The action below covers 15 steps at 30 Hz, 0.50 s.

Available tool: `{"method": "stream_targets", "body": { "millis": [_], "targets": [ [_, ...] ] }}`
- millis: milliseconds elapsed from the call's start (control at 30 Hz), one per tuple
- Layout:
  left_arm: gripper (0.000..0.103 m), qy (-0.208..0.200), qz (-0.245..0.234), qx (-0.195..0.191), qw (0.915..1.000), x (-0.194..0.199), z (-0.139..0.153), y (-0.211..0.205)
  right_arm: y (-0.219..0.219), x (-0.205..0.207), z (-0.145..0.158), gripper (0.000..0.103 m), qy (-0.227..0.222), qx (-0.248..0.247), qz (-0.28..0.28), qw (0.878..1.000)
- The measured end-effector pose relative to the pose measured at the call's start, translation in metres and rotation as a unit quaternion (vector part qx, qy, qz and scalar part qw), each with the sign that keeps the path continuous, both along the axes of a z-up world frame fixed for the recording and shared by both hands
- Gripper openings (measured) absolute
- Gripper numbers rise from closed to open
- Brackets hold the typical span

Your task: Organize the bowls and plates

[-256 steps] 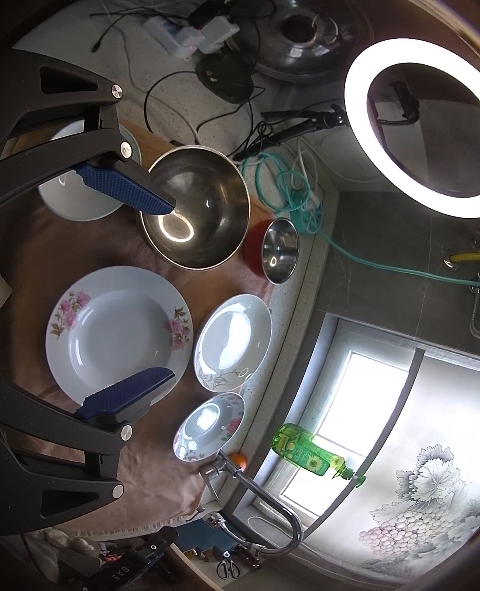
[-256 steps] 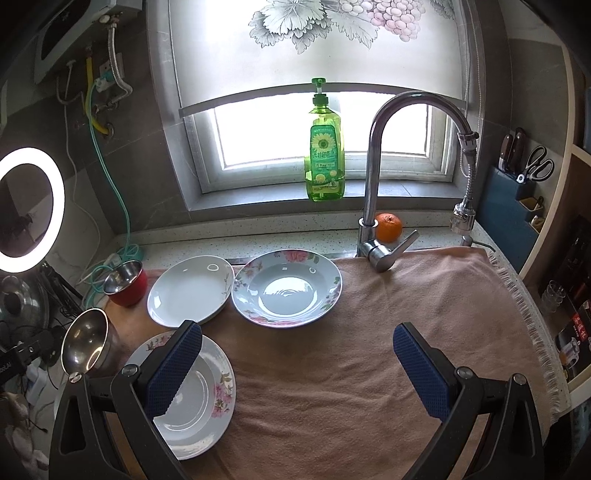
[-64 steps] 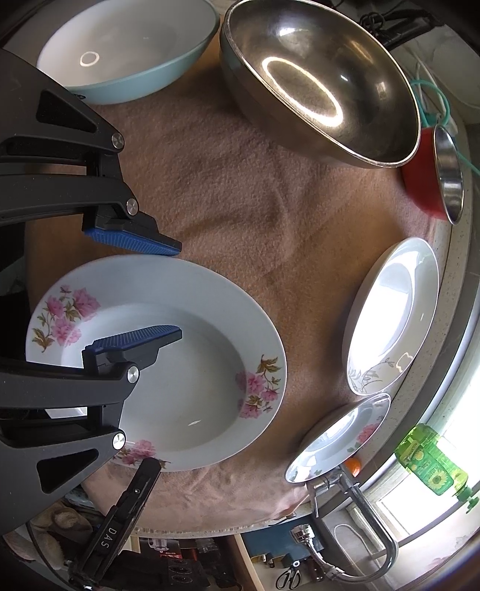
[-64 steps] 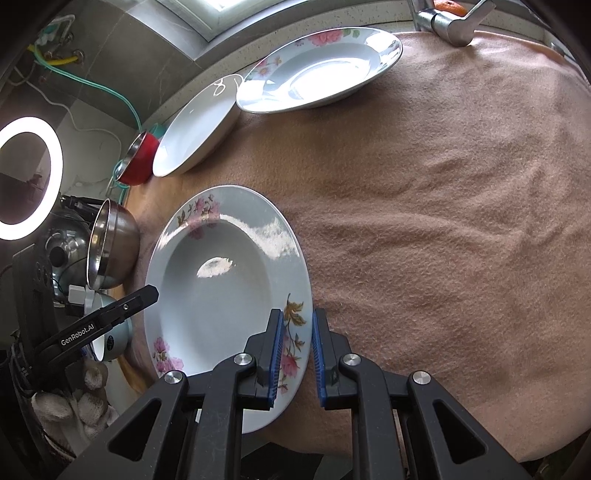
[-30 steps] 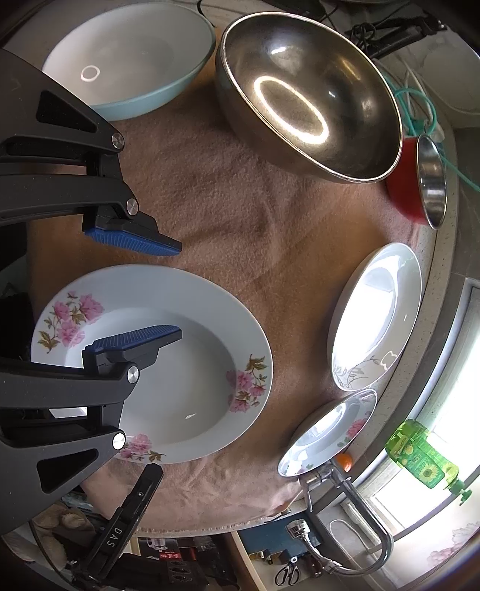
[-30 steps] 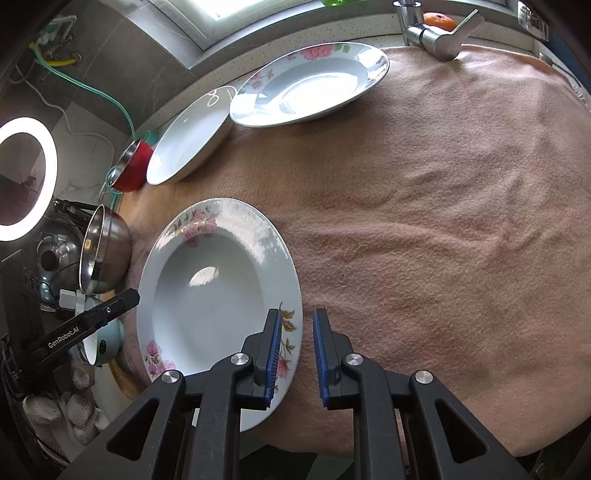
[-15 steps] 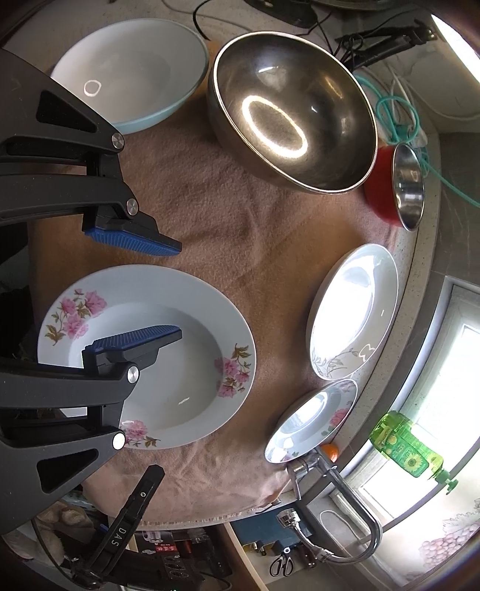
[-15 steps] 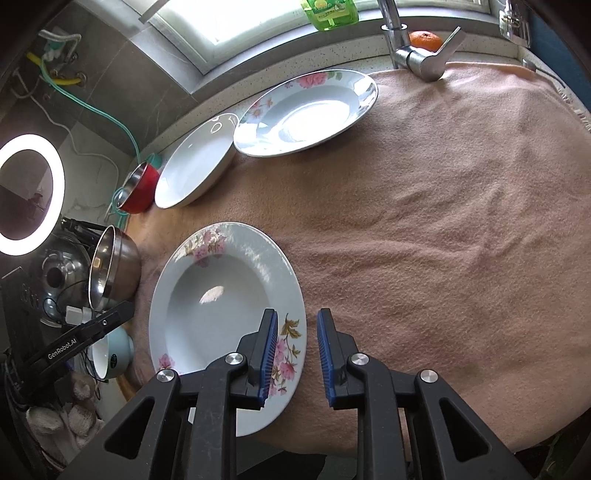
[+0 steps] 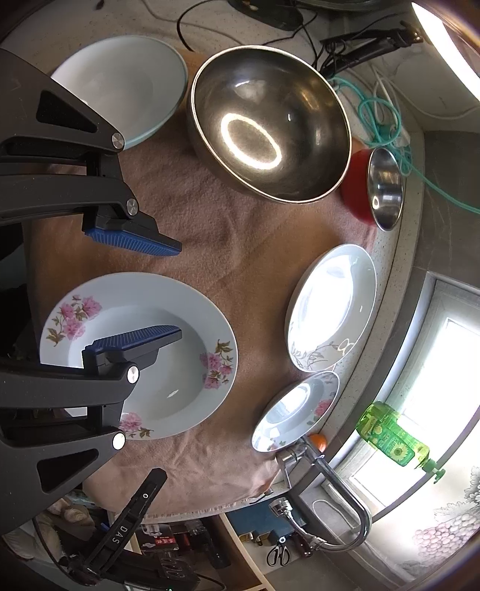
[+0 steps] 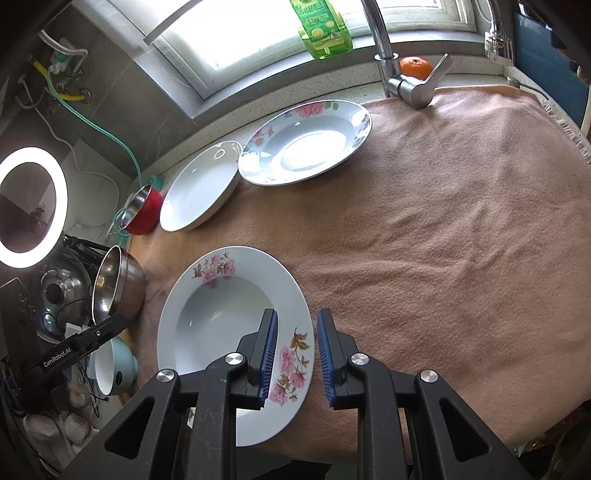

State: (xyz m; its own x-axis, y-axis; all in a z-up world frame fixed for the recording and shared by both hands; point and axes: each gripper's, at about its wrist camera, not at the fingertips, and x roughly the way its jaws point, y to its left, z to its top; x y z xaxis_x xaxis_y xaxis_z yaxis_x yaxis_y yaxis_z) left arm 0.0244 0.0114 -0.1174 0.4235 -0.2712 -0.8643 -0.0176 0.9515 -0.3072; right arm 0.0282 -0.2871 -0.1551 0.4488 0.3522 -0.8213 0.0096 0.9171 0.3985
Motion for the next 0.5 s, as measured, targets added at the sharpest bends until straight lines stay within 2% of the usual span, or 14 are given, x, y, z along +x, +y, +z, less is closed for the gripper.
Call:
{"method": "stream_targets", "body": {
  "millis": [500],
  "targets": [
    [0.037, -0.024, 0.006, -0.005, 0.9997, 0.013, 0.02, 0.014, 0.028, 0.014, 0.023, 0.02, -0.011, -0.038, 0.03, 0.999]
  ]
}}
